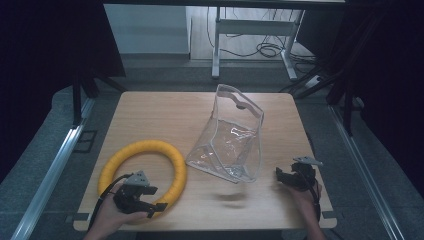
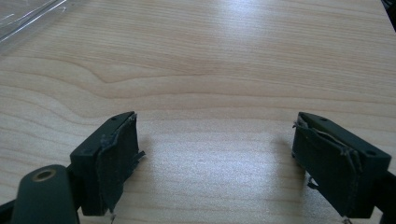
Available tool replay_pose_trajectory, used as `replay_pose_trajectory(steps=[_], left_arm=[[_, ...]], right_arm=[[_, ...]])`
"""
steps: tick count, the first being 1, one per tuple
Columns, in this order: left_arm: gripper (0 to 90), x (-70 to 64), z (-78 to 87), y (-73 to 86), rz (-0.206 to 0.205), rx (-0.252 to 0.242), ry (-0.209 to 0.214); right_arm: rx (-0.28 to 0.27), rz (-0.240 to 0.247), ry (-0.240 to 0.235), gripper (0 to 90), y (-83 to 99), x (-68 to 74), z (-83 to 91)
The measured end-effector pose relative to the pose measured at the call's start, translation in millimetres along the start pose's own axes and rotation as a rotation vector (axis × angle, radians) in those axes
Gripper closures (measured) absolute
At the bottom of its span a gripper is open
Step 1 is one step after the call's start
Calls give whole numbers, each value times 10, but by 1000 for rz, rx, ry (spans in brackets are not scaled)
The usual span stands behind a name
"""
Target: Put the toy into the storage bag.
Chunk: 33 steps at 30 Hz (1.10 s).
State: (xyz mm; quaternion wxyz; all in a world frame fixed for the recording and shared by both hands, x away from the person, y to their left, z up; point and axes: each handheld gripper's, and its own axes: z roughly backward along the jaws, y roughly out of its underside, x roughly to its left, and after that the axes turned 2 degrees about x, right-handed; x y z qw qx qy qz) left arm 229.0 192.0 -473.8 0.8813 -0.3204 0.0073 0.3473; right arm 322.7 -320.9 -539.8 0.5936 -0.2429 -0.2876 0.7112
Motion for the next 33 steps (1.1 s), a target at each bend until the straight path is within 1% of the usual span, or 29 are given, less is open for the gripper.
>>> replay_pose_trajectory(steps=[1,3,4,5,6,7,8,9,11,12,13,15,16,17,19,23,24,25,26,27,30,33], left_arm=[[293,0,0,0,0,0,0],[290,-6,-37,14,-3,25,-11],[291,-1,-68,25,-4,49,-25],[291,-1,-68,25,-4,49,-25],[292,3,-91,37,0,68,-31],[292,3,-91,37,0,68,-31],[292,2,-101,43,1,79,-31],[292,-5,-127,55,2,103,-38],[294,-9,-158,62,3,132,-54],[298,-9,-158,62,3,132,-54],[304,-5,-194,64,4,163,-60],[313,-4,-239,58,0,193,-71],[320,-4,-239,58,0,193,-71],[329,-11,-284,46,-7,220,-81],[341,-13,-328,36,-9,242,-90],[371,-2,-382,34,-7,267,-109],[407,2,-399,44,-8,268,-133],[436,3,-397,45,-3,266,-142],[452,3,-396,45,-3,266,-142],[454,3,-396,45,-3,266,-142],[461,-19,-405,36,-12,277,-160],[468,-26,-409,26,-15,285,-164]], right_arm=[[0,0,0,148,0,0,0],[0,0,0,148,0,0,0],[-1,0,-1,148,0,0,0],[0,0,0,148,0,0,0],[-1,0,0,148,0,-1,-1],[0,0,0,148,0,0,0],[0,0,0,148,0,-1,0],[0,0,0,148,0,0,0],[0,0,0,148,0,0,0],[0,0,0,148,0,0,0],[0,0,0,148,0,0,0],[0,0,0,148,0,0,0],[0,0,0,148,0,0,0],[0,0,0,148,0,0,0],[-1,-1,-1,148,0,0,0],[0,0,0,148,0,0,0],[0,0,0,148,0,0,0],[1,-1,-2,148,1,-1,1],[0,0,0,148,1,0,1],[0,0,-2,149,1,-1,1],[0,-1,-2,149,1,-1,2],[1,-1,-2,149,1,-1,1]])
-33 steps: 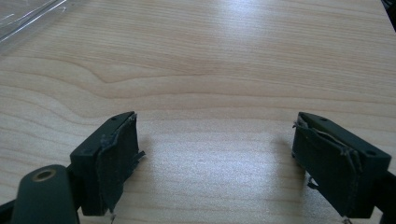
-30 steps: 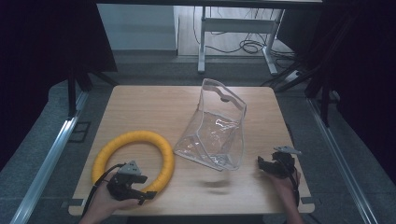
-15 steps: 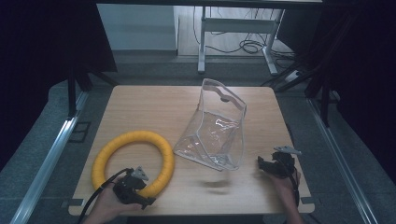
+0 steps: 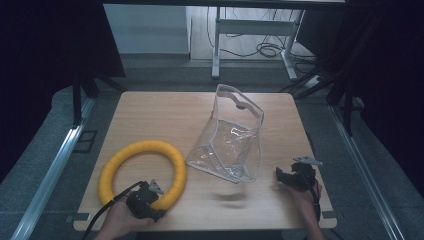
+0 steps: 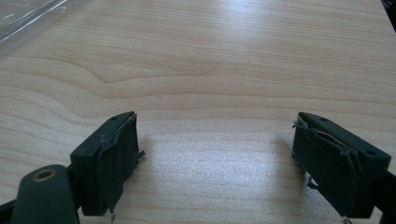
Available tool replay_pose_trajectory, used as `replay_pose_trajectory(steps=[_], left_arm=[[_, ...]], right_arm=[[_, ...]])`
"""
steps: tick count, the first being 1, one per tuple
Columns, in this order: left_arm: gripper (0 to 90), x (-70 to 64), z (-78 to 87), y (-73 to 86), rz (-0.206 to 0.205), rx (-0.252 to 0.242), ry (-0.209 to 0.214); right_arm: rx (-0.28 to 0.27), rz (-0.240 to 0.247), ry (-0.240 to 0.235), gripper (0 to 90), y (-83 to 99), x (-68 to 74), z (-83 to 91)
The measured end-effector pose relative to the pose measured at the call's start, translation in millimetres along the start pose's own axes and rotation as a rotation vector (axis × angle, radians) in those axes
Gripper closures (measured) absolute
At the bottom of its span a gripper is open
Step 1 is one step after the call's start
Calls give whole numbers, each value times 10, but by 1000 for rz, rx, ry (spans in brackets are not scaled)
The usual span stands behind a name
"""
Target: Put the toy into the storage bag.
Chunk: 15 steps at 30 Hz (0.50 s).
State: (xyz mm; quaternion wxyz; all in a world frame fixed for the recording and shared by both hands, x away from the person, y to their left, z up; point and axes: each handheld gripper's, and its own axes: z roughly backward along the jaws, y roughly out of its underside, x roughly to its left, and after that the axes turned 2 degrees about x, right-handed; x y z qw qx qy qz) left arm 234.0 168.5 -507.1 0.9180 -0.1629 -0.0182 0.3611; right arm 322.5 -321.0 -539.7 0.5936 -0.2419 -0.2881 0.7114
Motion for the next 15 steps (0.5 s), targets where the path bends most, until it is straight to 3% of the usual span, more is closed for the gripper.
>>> replay_pose_trajectory(steps=[9,15], left_arm=[[484,37,15,-5,2,-7,36],[493,113,194,1,28,-113,108]], right_arm=[[-3,3,2,148,1,-2,-4],[-1,5,1,148,0,-4,-3]])
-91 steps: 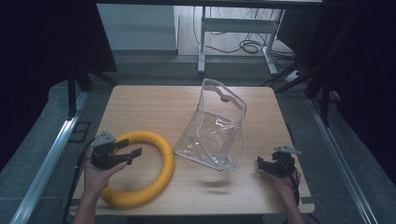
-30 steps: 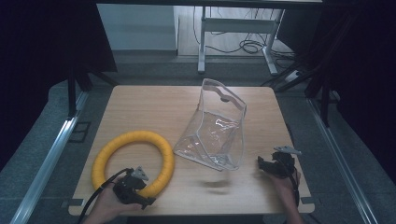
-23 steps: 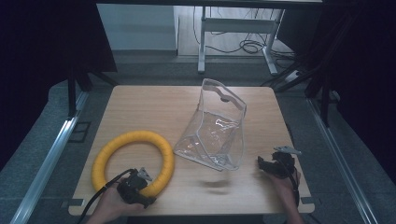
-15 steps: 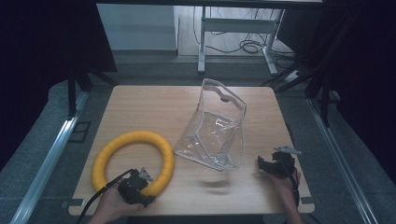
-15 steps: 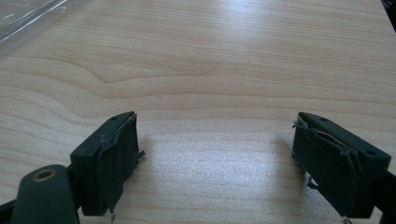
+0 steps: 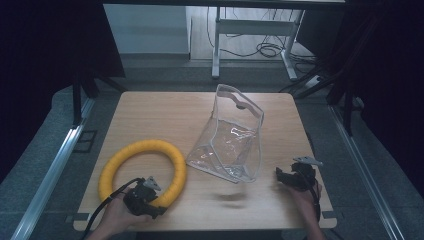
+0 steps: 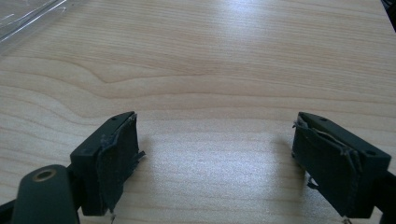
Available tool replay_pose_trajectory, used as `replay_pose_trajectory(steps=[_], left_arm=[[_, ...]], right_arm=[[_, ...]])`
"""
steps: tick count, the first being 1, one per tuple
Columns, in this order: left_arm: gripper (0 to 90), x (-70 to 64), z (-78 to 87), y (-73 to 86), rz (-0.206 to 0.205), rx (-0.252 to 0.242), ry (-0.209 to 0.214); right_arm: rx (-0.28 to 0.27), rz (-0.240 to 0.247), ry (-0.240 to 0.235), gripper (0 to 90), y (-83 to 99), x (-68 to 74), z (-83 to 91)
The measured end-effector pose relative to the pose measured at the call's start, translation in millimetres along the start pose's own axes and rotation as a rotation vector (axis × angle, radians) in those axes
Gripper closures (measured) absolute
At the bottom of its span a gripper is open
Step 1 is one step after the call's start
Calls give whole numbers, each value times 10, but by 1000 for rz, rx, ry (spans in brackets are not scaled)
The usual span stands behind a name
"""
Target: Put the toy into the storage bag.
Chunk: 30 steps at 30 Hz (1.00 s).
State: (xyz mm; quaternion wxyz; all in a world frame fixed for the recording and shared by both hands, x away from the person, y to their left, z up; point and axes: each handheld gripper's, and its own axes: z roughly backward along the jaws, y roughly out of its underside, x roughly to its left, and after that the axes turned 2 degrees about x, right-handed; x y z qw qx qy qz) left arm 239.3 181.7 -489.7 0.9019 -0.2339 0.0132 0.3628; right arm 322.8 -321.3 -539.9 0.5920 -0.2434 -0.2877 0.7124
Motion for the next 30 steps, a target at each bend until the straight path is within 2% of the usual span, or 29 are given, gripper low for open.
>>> replay_pose_trajectory(steps=[3,11,12,13,17,26,30], left_arm=[[495,44,112,2,19,-54,37],[499,111,273,-6,40,-110,89],[499,138,328,-4,49,-131,109],[500,138,328,-4,49,-131,109],[503,198,465,2,65,-186,151],[509,235,566,-19,67,-214,171],[511,263,614,-29,80,-242,187]], right_arm=[[-1,-1,2,148,0,1,-2],[-1,0,2,149,0,1,-1],[-1,-1,0,148,0,0,-1],[-1,-1,0,148,0,0,-1],[0,-1,0,148,-1,1,-1],[0,-2,1,148,-1,1,0],[-1,-2,0,148,-1,0,-1]])
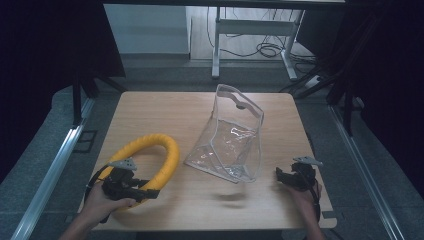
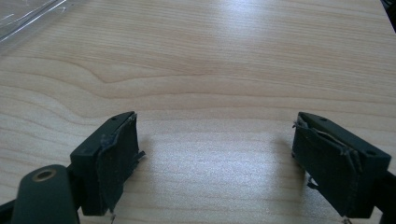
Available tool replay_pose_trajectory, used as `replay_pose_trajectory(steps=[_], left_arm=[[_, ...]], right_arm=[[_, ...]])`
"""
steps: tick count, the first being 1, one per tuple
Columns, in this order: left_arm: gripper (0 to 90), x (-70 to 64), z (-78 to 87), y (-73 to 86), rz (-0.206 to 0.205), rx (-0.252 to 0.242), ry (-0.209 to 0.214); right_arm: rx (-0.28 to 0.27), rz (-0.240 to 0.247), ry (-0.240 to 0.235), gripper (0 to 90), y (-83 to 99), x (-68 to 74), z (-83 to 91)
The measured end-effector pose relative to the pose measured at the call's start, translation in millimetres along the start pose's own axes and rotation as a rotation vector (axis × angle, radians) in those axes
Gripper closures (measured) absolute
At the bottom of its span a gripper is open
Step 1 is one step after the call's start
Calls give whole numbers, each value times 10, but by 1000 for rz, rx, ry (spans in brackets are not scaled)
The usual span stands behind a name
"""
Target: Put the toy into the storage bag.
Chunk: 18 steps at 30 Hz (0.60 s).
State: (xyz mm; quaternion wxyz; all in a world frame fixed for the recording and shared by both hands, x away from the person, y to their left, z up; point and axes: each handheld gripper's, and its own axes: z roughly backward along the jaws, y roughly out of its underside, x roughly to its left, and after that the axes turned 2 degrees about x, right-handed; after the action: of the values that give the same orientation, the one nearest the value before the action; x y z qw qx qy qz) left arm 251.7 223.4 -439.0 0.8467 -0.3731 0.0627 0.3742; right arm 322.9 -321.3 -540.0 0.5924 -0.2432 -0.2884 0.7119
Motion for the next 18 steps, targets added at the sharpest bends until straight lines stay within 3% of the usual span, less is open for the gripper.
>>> replay_pose_trajectory(steps=[5,18], left_arm=[[512,41,69,-32,19,-32,24],[515,265,381,-155,106,-181,114]], right_arm=[[1,1,1,148,-1,0,0],[1,0,1,148,-1,0,0]])
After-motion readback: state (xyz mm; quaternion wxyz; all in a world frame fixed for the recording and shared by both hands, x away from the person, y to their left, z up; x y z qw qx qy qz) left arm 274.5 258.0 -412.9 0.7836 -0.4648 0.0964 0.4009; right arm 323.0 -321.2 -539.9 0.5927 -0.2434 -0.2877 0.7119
